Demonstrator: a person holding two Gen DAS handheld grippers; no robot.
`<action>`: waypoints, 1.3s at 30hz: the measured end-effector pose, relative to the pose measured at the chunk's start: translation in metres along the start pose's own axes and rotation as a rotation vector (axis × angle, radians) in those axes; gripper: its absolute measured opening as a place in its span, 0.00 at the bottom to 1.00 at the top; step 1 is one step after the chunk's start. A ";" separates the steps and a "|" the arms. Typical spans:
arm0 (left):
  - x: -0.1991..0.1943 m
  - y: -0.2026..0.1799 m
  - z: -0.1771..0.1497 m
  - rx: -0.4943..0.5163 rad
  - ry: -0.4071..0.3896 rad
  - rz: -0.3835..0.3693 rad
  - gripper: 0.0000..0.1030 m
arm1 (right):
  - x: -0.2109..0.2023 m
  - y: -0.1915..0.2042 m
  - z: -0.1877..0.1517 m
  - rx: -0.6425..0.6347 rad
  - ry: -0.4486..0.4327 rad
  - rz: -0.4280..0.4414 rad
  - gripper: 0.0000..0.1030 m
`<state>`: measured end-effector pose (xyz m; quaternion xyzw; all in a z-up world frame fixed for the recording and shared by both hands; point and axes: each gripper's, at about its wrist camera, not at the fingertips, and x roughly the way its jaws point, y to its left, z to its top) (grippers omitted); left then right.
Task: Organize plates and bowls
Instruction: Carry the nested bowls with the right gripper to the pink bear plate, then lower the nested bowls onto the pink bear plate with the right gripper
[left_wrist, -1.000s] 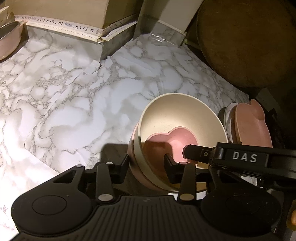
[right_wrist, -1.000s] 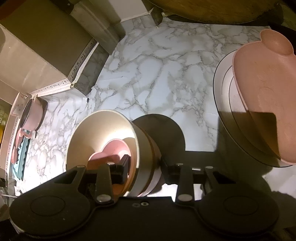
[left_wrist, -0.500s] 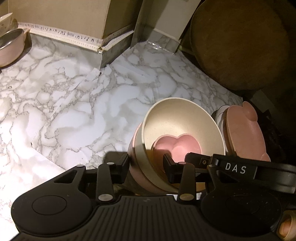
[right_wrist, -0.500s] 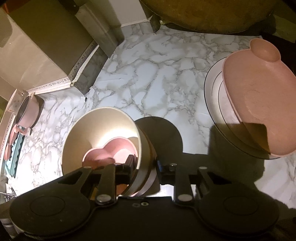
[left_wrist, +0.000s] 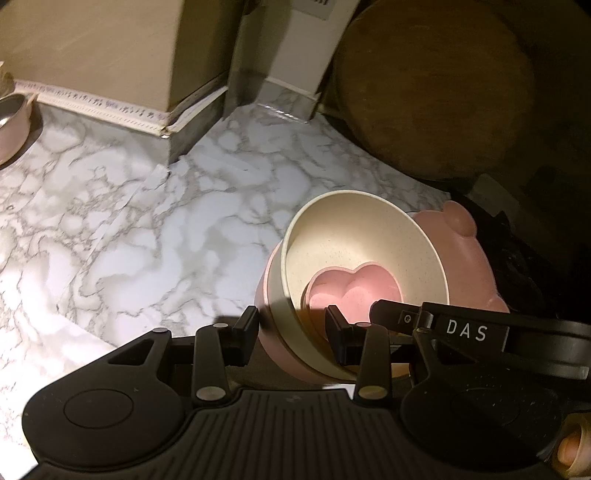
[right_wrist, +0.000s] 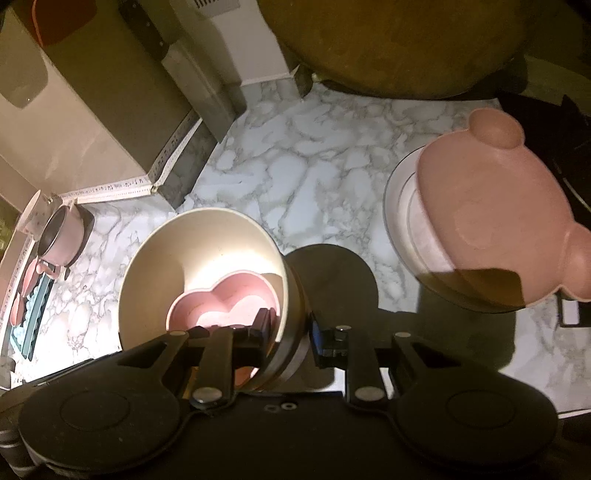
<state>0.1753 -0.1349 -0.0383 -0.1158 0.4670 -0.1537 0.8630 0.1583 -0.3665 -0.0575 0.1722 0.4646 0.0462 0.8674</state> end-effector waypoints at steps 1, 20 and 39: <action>-0.001 -0.004 0.001 0.007 0.000 -0.003 0.37 | -0.003 -0.001 0.001 0.000 0.000 -0.006 0.20; 0.031 -0.100 0.026 0.123 0.020 -0.073 0.37 | -0.045 -0.066 0.038 0.038 -0.080 -0.093 0.19; 0.095 -0.166 0.040 0.178 0.091 -0.092 0.37 | -0.033 -0.142 0.068 0.106 -0.053 -0.135 0.19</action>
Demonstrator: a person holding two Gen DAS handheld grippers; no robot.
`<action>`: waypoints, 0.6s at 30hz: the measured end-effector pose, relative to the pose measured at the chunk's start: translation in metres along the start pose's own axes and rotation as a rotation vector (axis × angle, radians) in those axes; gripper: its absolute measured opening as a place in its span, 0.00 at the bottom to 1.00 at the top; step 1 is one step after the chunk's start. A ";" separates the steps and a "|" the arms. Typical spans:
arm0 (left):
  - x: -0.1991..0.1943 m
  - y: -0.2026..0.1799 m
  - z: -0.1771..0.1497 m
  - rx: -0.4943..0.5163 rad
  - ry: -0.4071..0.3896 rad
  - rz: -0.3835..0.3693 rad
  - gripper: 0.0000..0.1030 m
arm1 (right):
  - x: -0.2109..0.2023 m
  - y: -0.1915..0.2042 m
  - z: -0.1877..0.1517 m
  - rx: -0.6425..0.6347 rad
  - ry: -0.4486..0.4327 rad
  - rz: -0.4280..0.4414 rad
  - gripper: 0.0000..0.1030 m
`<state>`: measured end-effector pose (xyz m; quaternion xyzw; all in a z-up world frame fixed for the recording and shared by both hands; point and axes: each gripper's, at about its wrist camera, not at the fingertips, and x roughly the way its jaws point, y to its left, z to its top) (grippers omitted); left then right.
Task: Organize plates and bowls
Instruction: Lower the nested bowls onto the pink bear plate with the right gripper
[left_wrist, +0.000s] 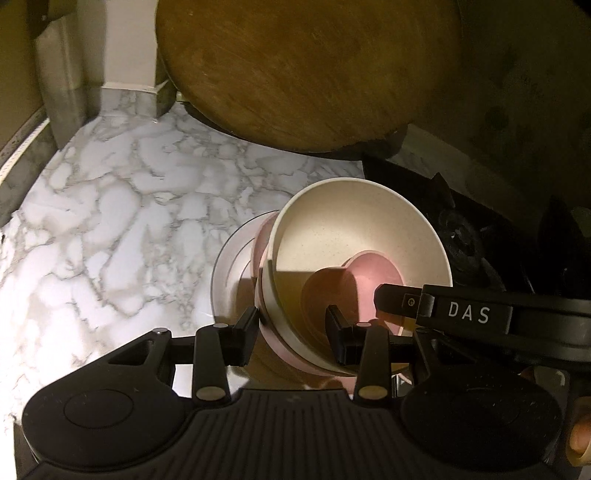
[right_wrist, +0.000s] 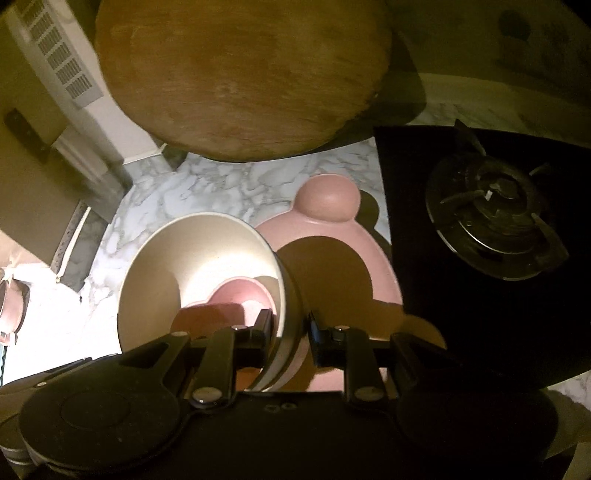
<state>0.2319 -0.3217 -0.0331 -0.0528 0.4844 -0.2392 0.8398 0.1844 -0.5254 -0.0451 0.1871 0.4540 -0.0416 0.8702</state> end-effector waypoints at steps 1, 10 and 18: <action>0.004 -0.001 0.001 0.002 0.003 0.000 0.37 | 0.002 -0.002 0.001 0.003 0.002 -0.001 0.19; 0.029 -0.006 0.002 0.010 0.043 -0.001 0.37 | 0.022 -0.018 0.008 0.018 0.035 -0.024 0.19; 0.038 -0.006 0.003 0.015 0.062 -0.004 0.37 | 0.031 -0.023 0.011 0.022 0.054 -0.034 0.20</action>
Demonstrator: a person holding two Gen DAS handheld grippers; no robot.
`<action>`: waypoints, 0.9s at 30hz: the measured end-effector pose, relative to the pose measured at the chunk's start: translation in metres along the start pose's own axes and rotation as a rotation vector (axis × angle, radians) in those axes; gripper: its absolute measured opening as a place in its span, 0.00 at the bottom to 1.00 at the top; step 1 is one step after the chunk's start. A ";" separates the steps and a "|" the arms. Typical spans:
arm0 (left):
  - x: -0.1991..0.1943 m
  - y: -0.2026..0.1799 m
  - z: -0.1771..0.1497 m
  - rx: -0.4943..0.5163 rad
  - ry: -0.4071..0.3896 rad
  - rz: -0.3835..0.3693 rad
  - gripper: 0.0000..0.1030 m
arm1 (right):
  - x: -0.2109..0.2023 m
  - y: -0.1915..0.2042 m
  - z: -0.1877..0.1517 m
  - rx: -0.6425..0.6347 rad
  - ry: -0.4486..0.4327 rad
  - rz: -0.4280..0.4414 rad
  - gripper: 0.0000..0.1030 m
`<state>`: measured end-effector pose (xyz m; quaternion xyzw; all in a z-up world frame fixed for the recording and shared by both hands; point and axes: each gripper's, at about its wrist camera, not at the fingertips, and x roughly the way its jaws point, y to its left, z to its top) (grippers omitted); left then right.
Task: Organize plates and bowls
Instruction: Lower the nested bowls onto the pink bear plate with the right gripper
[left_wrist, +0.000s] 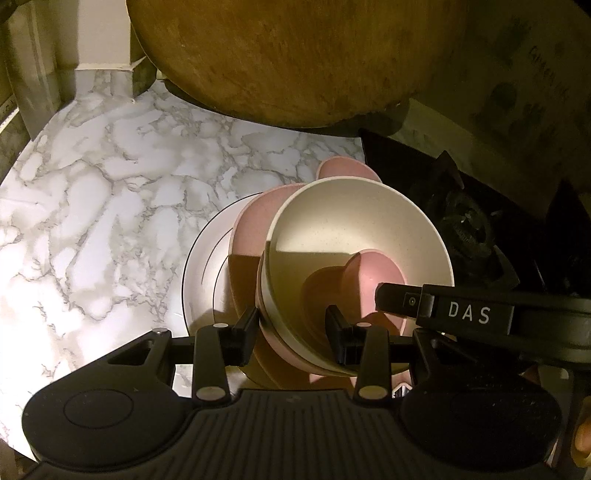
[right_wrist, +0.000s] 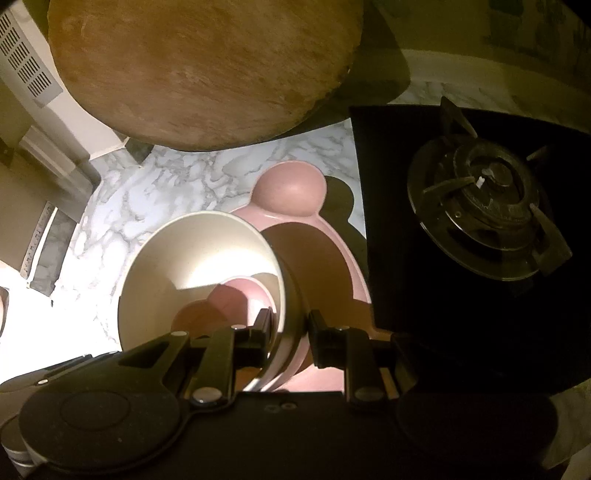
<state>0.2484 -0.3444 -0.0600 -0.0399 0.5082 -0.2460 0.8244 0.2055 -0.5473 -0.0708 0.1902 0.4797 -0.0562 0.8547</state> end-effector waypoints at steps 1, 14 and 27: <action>0.001 0.000 0.000 0.000 0.002 0.000 0.37 | 0.001 0.000 0.000 0.001 0.003 -0.001 0.20; 0.009 0.000 0.001 0.003 0.016 0.002 0.37 | 0.006 -0.002 0.000 0.016 0.017 -0.003 0.22; 0.007 0.000 0.001 0.009 0.004 0.004 0.37 | 0.003 -0.002 -0.001 0.024 0.009 0.012 0.26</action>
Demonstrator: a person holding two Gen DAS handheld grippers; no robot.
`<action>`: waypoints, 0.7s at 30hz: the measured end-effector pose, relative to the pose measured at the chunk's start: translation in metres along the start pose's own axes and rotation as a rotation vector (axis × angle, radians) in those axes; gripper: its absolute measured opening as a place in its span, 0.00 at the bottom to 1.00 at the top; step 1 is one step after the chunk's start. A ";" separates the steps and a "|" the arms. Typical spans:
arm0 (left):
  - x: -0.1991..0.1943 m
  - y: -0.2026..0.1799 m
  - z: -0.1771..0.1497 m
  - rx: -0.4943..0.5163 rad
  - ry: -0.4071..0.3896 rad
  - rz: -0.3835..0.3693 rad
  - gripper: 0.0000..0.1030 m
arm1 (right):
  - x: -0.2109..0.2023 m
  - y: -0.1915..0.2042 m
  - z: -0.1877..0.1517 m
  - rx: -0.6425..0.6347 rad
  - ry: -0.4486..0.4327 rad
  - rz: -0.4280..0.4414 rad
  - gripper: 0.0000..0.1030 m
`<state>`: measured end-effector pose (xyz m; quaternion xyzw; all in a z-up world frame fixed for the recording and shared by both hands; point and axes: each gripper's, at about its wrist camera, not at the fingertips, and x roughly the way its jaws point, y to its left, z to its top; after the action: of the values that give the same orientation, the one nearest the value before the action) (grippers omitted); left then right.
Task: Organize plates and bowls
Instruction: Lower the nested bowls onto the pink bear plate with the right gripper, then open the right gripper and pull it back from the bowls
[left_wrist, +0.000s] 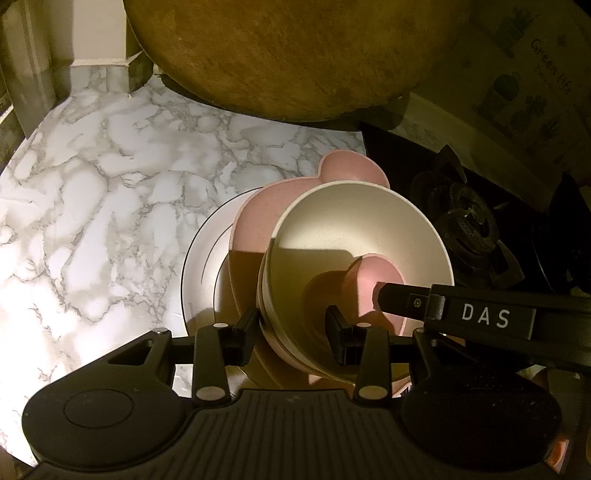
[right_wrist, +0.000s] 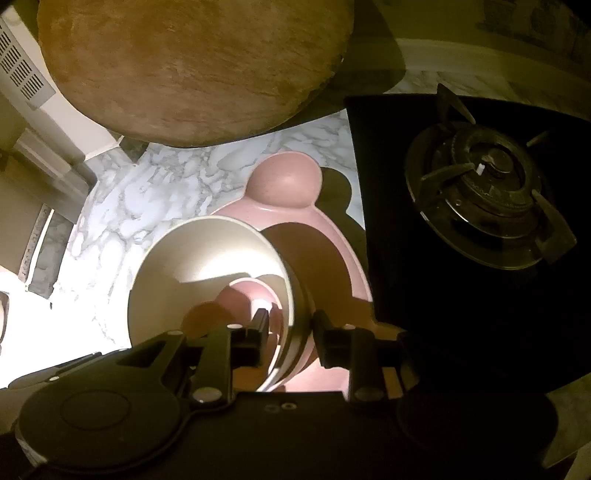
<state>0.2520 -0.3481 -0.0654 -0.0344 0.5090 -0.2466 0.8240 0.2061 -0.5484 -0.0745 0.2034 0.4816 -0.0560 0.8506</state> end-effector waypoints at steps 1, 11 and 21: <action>-0.001 0.000 0.000 0.001 -0.004 0.001 0.37 | -0.001 0.000 0.000 0.000 -0.003 0.002 0.26; -0.016 -0.001 -0.002 0.004 -0.031 0.003 0.40 | -0.013 0.003 -0.003 -0.002 -0.033 0.015 0.30; -0.041 -0.003 -0.010 0.022 -0.084 0.008 0.50 | -0.035 0.010 -0.011 -0.013 -0.079 0.036 0.37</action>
<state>0.2275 -0.3304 -0.0359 -0.0338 0.4714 -0.2472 0.8459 0.1814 -0.5378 -0.0470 0.2042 0.4443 -0.0454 0.8711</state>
